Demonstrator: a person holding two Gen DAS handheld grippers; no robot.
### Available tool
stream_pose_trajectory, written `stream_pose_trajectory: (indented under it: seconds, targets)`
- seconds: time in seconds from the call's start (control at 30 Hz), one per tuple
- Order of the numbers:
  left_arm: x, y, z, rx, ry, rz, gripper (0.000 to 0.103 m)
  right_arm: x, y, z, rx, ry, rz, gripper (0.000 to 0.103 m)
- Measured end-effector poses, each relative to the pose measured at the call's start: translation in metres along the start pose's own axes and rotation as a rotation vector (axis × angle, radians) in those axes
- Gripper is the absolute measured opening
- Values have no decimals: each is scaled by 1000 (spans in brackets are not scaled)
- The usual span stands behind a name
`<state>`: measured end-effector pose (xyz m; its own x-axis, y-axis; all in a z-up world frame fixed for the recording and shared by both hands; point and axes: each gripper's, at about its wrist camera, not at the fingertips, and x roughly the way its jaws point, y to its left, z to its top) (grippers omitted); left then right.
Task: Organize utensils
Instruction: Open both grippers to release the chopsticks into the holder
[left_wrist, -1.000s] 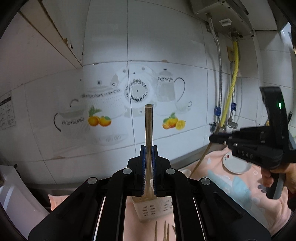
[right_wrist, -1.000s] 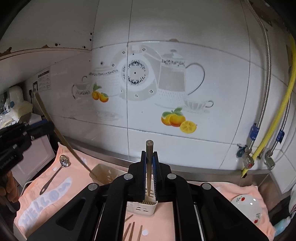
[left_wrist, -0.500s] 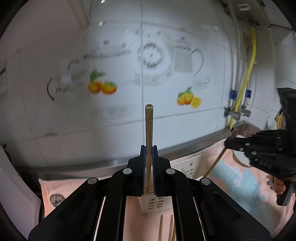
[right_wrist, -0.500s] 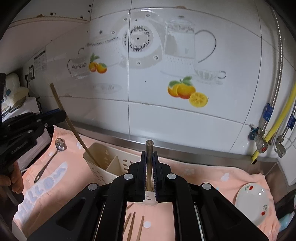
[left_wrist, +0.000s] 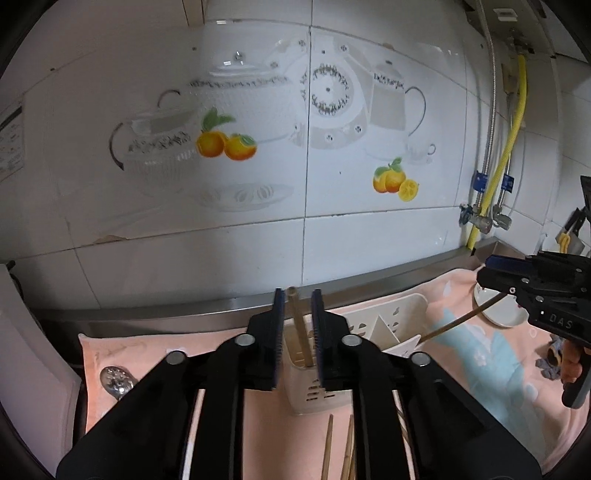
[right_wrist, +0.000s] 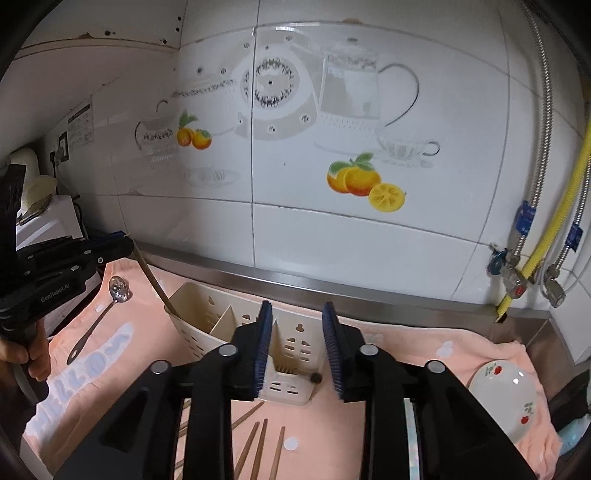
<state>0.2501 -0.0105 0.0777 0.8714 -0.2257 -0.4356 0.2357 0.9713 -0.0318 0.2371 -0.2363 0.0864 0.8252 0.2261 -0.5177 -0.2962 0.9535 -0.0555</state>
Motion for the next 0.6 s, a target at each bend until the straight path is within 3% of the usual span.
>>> stream_pose_trajectory:
  seconds: [0.17,0.27,0.6]
  targets:
    - [-25,-2,-5,-1,-19,7,19,-25,2,-16,13,-24,6,36]
    - [-42,-4,-14,-1,-27,12,27,-37,6,-30,17,-21,17,39]
    - [-76,-16,-77,-8,28,-15,30,-68,26,-103,17,16,31,46]
